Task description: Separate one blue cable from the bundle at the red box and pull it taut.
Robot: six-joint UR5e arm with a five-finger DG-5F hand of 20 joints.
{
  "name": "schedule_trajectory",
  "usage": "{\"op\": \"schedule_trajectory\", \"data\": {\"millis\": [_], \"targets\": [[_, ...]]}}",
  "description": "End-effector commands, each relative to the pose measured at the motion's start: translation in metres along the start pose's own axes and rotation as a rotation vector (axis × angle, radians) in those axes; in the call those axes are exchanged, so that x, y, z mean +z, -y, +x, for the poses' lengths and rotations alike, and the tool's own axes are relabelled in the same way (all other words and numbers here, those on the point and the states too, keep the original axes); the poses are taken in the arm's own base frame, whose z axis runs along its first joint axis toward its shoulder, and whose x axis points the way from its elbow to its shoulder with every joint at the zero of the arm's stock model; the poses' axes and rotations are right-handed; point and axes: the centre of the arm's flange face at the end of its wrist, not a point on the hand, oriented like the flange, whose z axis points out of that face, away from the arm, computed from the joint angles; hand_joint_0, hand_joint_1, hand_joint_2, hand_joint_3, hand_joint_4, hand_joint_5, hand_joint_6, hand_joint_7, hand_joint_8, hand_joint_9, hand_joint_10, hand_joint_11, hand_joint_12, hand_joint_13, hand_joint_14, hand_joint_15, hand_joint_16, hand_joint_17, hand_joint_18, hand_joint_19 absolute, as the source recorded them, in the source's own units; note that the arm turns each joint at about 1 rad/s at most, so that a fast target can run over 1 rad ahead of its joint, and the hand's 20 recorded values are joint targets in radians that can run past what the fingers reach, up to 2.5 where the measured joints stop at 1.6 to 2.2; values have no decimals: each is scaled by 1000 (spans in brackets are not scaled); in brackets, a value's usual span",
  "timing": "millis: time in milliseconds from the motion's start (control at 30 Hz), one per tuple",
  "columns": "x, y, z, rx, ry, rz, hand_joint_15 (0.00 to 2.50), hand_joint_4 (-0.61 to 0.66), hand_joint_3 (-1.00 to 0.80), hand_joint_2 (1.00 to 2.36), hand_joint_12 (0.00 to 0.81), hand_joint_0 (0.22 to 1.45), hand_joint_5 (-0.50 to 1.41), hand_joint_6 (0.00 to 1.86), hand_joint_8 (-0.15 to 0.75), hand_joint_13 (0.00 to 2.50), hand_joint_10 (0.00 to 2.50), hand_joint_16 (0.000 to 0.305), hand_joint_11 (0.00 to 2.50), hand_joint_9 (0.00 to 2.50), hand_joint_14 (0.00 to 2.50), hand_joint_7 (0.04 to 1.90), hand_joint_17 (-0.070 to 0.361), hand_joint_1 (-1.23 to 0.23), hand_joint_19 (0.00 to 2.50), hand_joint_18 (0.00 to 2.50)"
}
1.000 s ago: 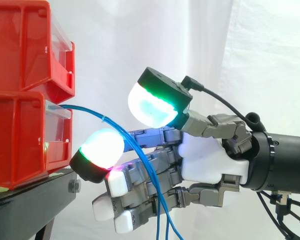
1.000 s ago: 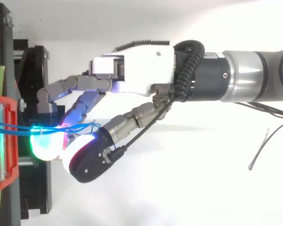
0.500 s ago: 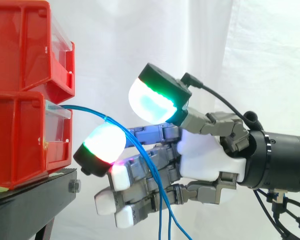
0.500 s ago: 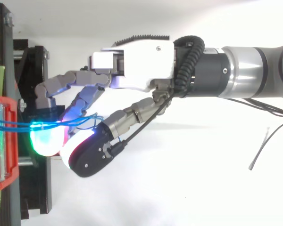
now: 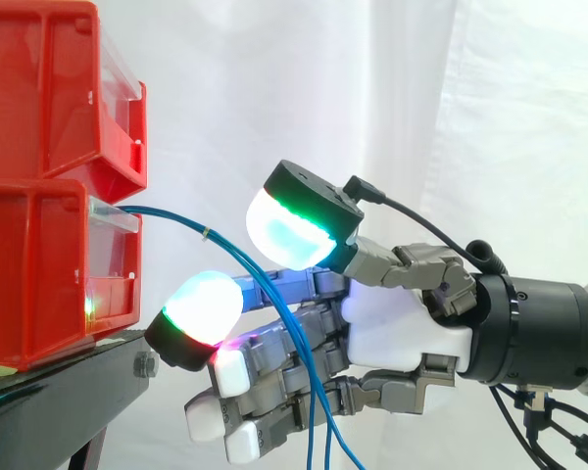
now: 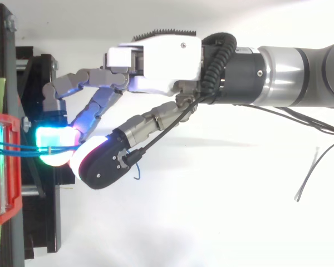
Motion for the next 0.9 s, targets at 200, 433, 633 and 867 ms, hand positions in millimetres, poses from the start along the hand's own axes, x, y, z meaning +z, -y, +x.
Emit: {"op": "schedule_trajectory", "data": {"millis": [200,433,633,867], "targets": [[0,-1,-5,-3,0,-5,316,298,-500,1000,358,578,-127,506,335,820,12,41,504,855,11,1377,91,-616,465,709],[6,-12,-10,-5,-14,-24,319,282,-414,1007,352,630,-134,539,334,826,12,40,506,861,11,1365,90,-658,469,717],[7,-15,-12,-7,-12,-22,325,271,-388,1009,350,630,-140,559,331,820,12,40,516,851,11,1359,90,-683,483,713],[7,-14,-8,-8,-17,-18,318,280,-418,1006,351,617,-141,576,329,820,12,40,515,854,11,1322,90,-668,484,710]]}}
